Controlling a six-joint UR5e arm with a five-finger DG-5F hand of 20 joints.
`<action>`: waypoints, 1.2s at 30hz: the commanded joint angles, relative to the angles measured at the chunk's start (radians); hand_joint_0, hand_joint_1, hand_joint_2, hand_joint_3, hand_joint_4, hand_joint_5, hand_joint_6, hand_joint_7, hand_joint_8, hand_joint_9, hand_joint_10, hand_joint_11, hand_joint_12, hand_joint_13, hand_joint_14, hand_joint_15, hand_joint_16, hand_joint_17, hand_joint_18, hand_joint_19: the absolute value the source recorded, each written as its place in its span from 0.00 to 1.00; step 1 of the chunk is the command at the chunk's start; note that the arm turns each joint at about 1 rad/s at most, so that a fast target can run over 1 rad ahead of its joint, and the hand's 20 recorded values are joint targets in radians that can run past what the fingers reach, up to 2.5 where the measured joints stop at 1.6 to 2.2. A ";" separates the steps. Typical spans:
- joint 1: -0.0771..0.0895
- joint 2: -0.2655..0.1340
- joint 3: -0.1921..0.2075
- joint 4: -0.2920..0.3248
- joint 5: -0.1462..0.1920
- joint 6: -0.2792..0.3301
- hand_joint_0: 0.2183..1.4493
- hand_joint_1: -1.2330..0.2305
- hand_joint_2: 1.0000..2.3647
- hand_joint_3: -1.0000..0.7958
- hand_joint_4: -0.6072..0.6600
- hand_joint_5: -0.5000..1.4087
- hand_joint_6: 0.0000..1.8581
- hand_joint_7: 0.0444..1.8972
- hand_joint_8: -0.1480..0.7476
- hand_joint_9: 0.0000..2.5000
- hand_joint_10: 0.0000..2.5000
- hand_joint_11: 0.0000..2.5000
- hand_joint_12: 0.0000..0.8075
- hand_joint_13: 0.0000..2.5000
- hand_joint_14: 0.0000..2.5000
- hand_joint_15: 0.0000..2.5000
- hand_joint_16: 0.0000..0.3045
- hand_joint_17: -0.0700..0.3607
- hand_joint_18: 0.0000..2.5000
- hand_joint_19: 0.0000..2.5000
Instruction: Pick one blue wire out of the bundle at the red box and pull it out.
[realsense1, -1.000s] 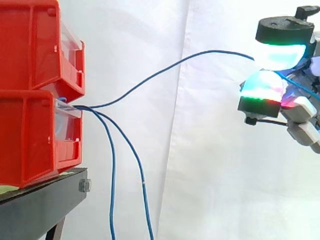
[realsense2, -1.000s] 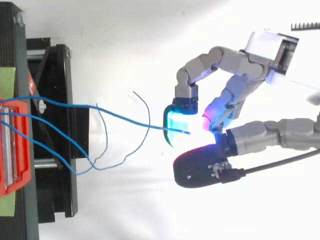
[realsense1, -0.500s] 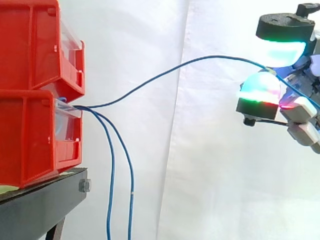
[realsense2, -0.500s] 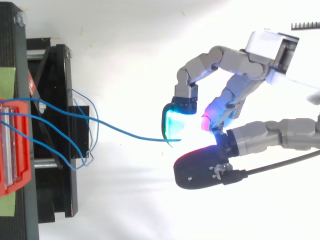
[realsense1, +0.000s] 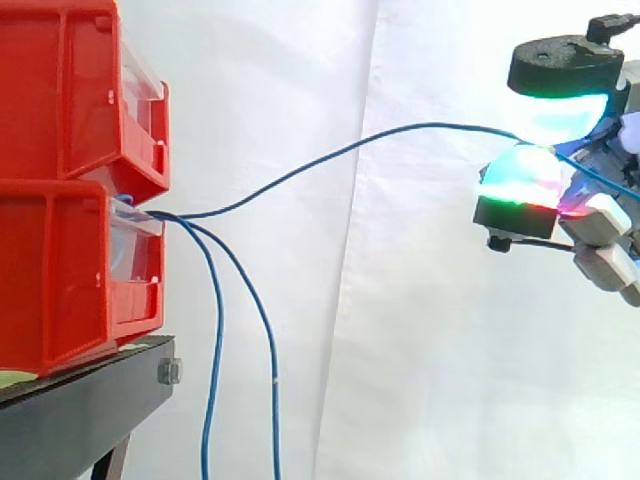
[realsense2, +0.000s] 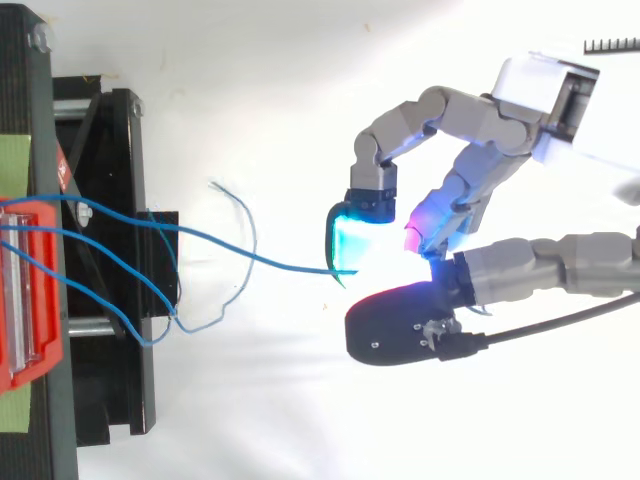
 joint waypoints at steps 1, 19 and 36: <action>0.000 -0.001 0.000 0.000 -0.001 0.000 0.31 0.32 0.01 0.42 0.56 0.21 0.50 0.54 0.58 0.46 0.01 0.30 0.53 0.45 0.01 0.27 0.17 0.43 0.43 0.25; -0.002 -0.001 -0.002 -0.012 -0.010 -0.009 0.31 0.27 0.01 0.55 0.35 0.23 0.50 0.54 0.51 0.51 0.00 0.28 0.54 0.47 0.01 0.26 0.18 0.45 0.46 0.23; 0.004 0.001 0.000 0.008 -0.045 -0.040 0.31 0.28 0.01 0.55 0.39 0.23 0.50 0.54 0.54 0.51 0.00 0.27 0.55 0.47 0.01 0.26 0.19 0.46 0.46 0.22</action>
